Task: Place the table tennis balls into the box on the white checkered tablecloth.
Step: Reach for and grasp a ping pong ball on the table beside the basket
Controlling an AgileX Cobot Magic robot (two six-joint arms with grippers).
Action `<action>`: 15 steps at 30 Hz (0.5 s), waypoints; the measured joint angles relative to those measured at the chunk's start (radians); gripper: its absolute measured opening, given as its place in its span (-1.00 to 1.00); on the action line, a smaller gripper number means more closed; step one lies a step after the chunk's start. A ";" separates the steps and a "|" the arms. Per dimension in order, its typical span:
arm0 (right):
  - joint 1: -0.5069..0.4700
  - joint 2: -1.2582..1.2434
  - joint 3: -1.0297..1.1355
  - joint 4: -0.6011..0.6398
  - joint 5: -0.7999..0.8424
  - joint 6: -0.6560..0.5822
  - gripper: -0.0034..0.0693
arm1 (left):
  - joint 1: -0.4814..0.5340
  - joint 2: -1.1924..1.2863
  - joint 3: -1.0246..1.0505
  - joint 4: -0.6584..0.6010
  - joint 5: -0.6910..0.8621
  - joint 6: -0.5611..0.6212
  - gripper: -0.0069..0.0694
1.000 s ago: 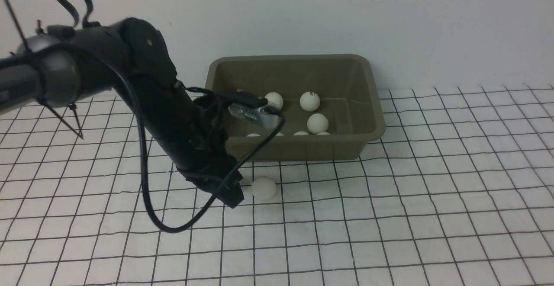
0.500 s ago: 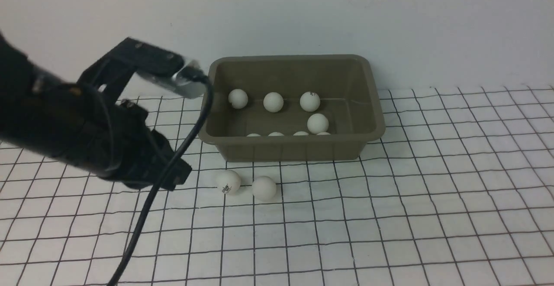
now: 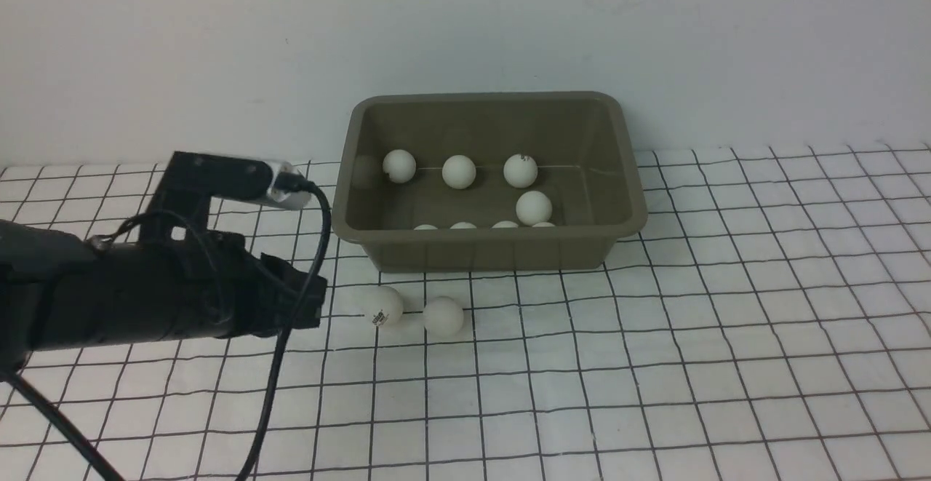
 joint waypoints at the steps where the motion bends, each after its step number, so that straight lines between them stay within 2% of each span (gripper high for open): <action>1: 0.000 0.000 0.000 0.003 0.000 0.000 -0.95 | 0.000 0.035 -0.005 -0.060 0.006 0.064 -0.44; 3: 0.000 0.000 0.000 0.019 0.000 0.000 -0.95 | 0.000 0.115 -0.012 -0.202 0.010 0.245 -0.22; 7: 0.000 0.000 0.000 0.063 0.000 0.000 -0.95 | 0.000 0.230 -0.015 -0.407 0.008 0.500 0.18; 10: 0.000 0.000 0.000 0.078 0.000 0.000 -0.95 | 0.000 0.270 -0.019 -0.430 0.007 0.619 0.35; 15: 0.000 0.000 0.000 0.081 0.000 0.000 -0.95 | 0.000 0.303 -0.033 -0.439 0.010 0.705 0.45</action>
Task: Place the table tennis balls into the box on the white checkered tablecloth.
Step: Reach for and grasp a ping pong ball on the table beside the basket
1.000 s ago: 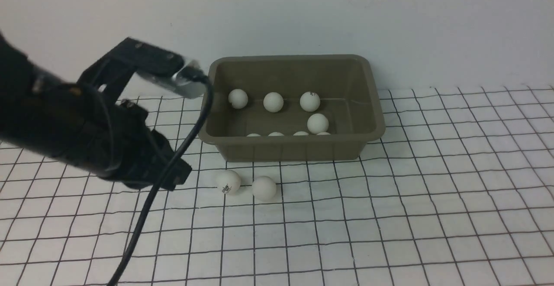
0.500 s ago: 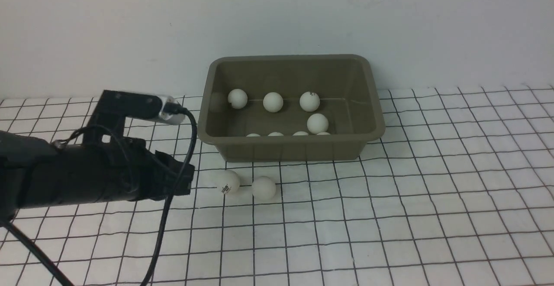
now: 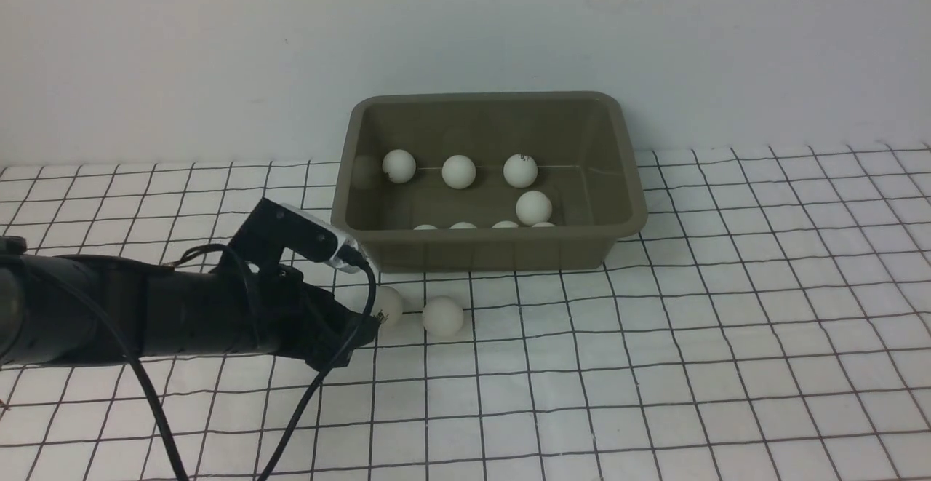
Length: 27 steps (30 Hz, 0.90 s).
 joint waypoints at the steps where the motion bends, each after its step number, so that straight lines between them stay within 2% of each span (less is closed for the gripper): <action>1: 0.000 0.000 0.000 0.000 0.000 -0.001 -0.95 | 0.000 0.008 -0.004 -0.003 0.002 0.014 0.46; 7: 0.000 0.000 0.000 0.000 0.000 -0.020 -0.95 | 0.000 0.057 -0.049 -0.005 0.034 0.081 0.47; 15: 0.000 0.000 0.000 -0.009 0.000 -0.027 -0.95 | 0.000 0.104 -0.137 -0.008 0.059 0.089 0.47; 27: 0.000 0.000 0.000 -0.012 -0.009 -0.027 -0.95 | 0.000 0.152 -0.152 -0.006 0.074 0.088 0.47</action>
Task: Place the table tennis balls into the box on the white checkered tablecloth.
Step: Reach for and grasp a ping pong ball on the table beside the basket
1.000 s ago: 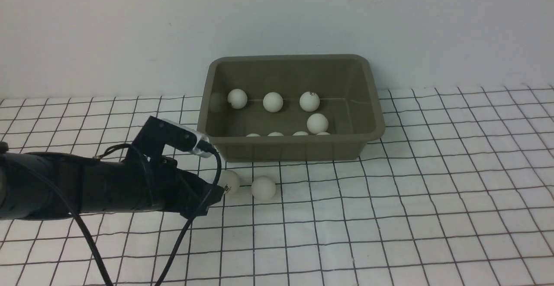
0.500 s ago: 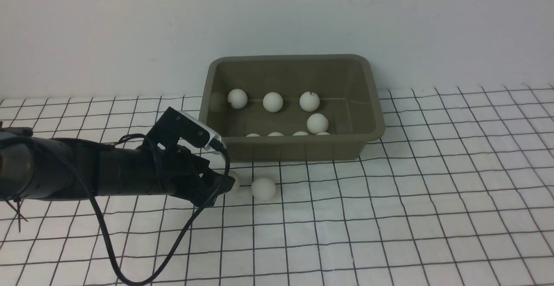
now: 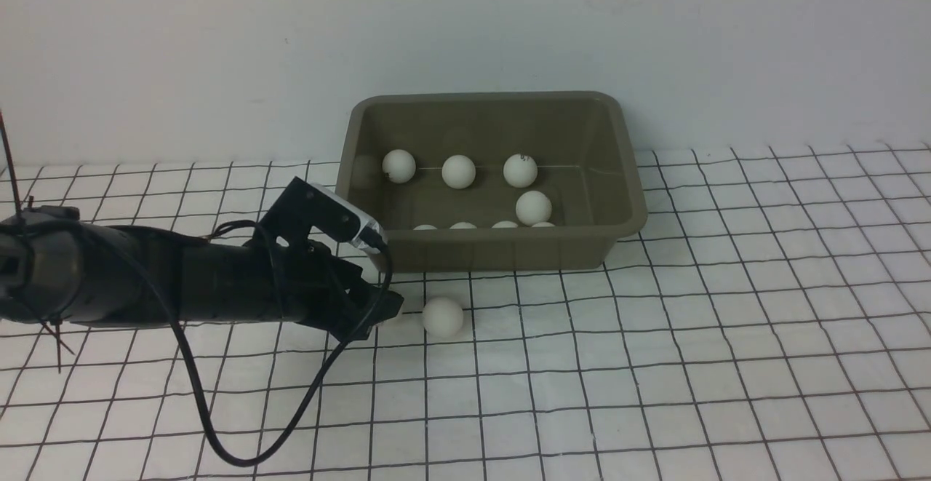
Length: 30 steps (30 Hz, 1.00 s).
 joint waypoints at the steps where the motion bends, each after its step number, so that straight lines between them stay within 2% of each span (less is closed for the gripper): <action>1: 0.000 0.000 0.000 0.000 -0.002 0.000 -0.95 | 0.000 0.004 0.000 -0.001 0.001 0.000 0.47; 17: 0.000 0.000 0.000 -0.003 -0.014 0.000 -0.95 | -0.003 0.093 -0.060 -0.001 0.036 -0.001 0.47; 24: 0.000 0.000 0.000 -0.003 -0.015 0.000 -0.95 | -0.018 0.099 -0.061 -0.001 -0.009 0.000 0.47; 30: 0.000 0.000 0.000 -0.005 -0.015 0.000 -0.95 | -0.018 0.100 -0.061 -0.001 -0.038 0.000 0.36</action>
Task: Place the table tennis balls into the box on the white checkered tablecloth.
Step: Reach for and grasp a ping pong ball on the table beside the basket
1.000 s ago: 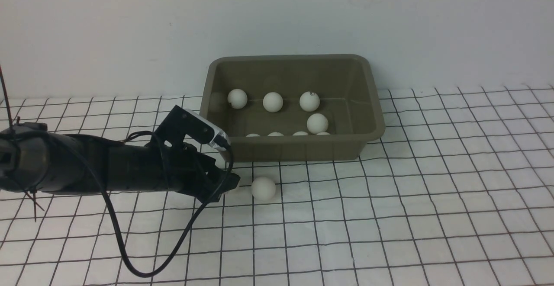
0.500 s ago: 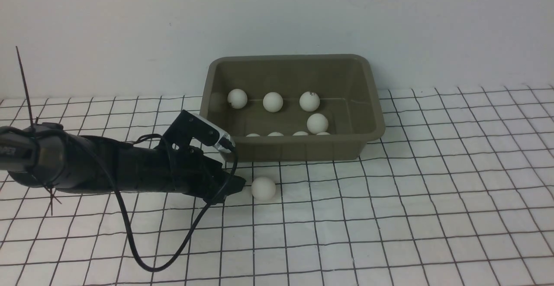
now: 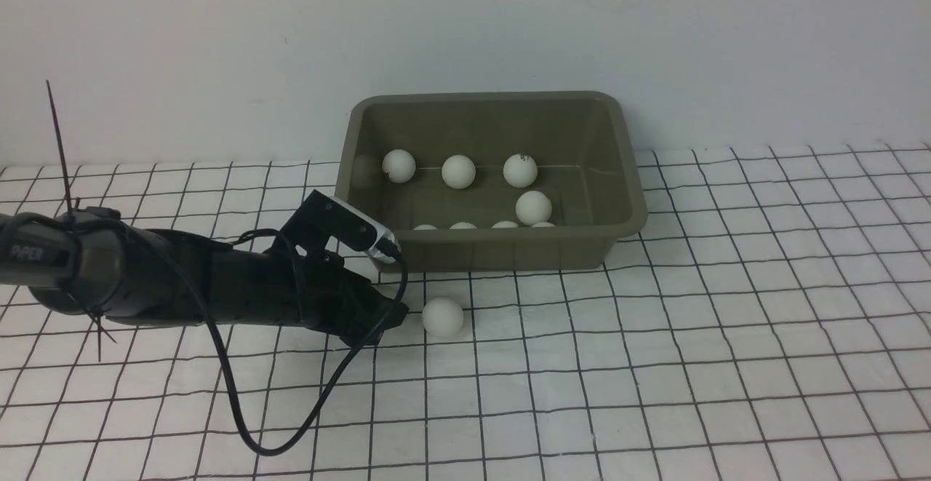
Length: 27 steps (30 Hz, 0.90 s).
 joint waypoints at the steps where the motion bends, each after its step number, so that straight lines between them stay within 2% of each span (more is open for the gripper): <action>1: 0.000 0.000 0.000 0.000 -0.002 0.000 -0.95 | 0.000 0.000 0.000 -0.001 0.000 0.000 0.33; 5: 0.000 0.000 0.000 0.000 -0.004 0.000 -0.95 | 0.000 0.000 -0.001 -0.001 -0.001 0.000 0.12; 14: 0.000 0.000 0.000 0.000 -0.005 0.000 -0.95 | 0.000 0.005 -0.003 -0.004 -0.001 -0.010 0.11; 20: 0.000 0.000 0.000 0.001 -0.005 0.000 -0.95 | 0.000 -0.080 0.001 -0.001 -0.015 -0.116 0.11; 22: 0.000 0.000 0.000 0.001 -0.005 0.000 -0.95 | 0.000 -0.129 0.019 0.033 -0.023 -0.166 0.11; 27: 0.000 0.000 0.000 0.001 -0.007 0.000 -0.95 | 0.000 -0.302 0.146 0.250 -0.047 -0.356 0.11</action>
